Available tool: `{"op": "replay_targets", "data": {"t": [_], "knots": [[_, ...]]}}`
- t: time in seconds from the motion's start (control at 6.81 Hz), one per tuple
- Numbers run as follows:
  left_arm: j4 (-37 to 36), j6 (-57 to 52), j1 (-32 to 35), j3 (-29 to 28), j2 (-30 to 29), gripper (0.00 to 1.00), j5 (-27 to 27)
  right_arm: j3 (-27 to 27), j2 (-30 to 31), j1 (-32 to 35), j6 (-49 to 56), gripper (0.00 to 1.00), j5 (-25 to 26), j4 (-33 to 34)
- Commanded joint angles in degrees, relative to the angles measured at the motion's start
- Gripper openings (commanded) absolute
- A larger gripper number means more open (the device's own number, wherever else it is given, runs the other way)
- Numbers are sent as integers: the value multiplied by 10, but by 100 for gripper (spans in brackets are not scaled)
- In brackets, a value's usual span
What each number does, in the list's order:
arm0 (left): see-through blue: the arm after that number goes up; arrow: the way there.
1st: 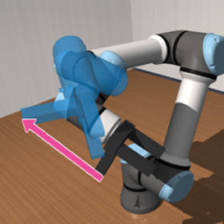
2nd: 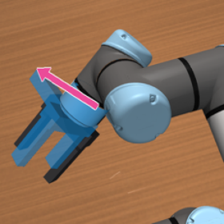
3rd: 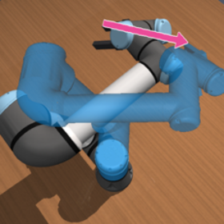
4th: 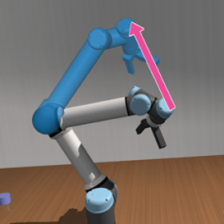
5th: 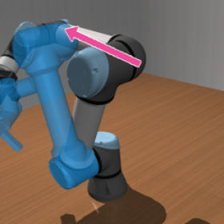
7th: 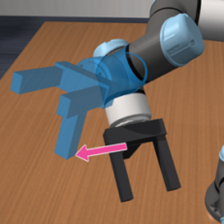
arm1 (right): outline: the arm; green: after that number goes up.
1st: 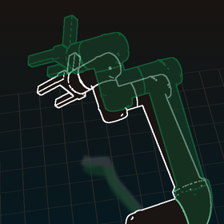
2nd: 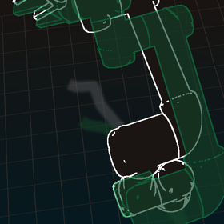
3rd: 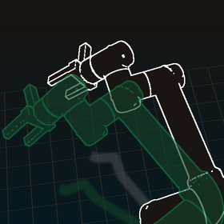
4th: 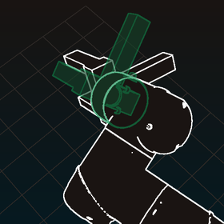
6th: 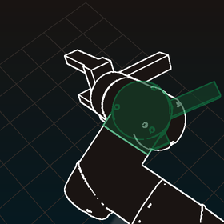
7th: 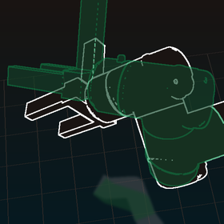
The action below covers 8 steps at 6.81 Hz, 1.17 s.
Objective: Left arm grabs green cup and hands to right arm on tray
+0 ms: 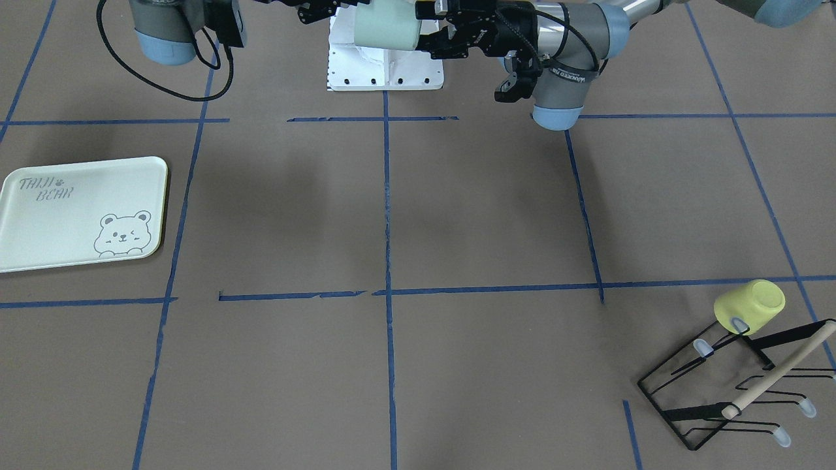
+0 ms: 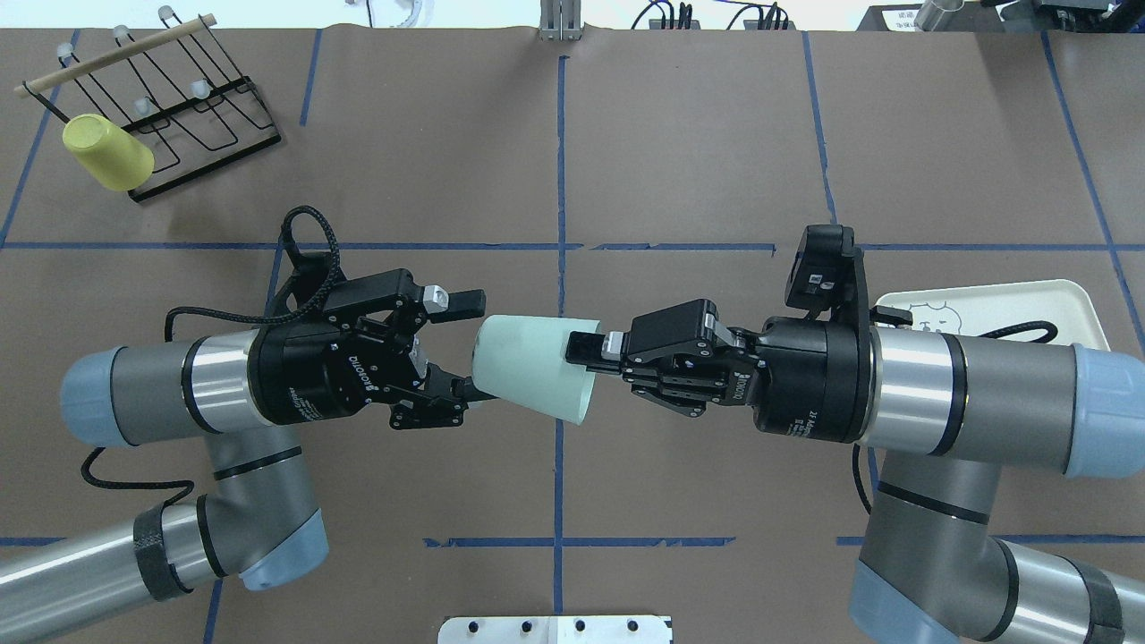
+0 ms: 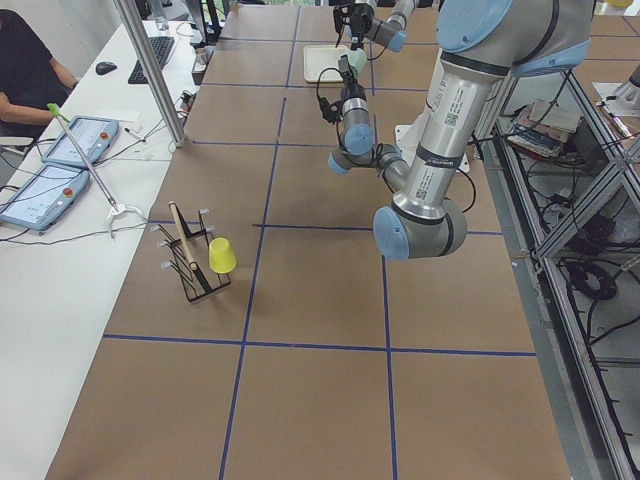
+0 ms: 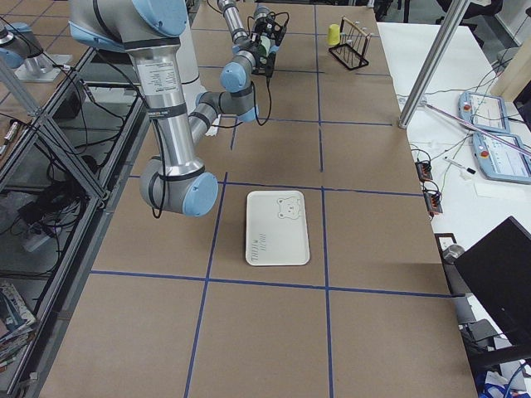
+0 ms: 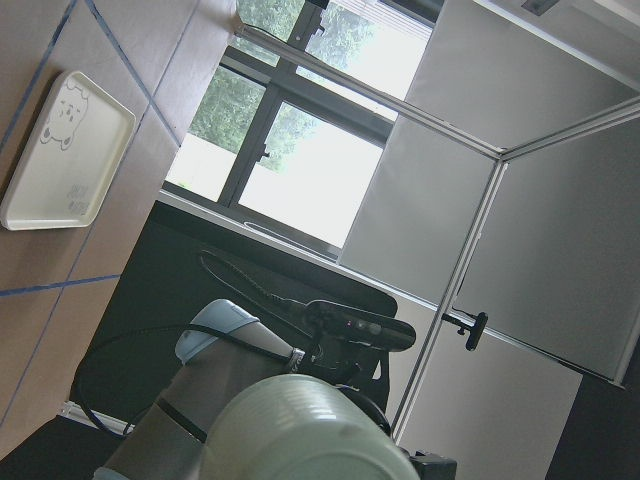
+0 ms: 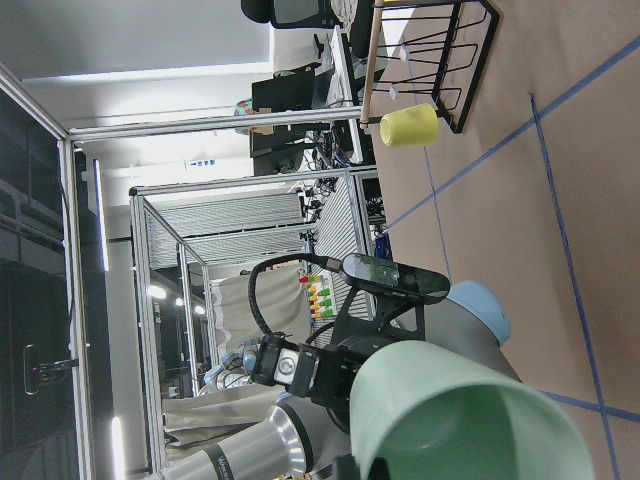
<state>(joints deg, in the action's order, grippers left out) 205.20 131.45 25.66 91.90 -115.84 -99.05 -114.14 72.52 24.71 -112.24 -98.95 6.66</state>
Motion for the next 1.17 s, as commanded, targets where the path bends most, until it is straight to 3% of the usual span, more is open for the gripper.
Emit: {"op": "replay_targets", "data": {"t": [0.0,0.44,0.73,0.88,1.03], "knots": [[-1,-2,7,-6,2,100,-1,-12,13,3,0,0,2,-1],[-13,-3,44,-7,23,100,-4,-13,90,44,1,0,1,-48],[-122,-4,106,-3,36,100,-20,0,163,100,7,0,-4,-38],[-200,-14,158,-4,38,100,-89,17,189,120,35,0,-11,-21],[-293,-94,201,1,38,100,-162,20,225,139,82,0,-12,24]]}}
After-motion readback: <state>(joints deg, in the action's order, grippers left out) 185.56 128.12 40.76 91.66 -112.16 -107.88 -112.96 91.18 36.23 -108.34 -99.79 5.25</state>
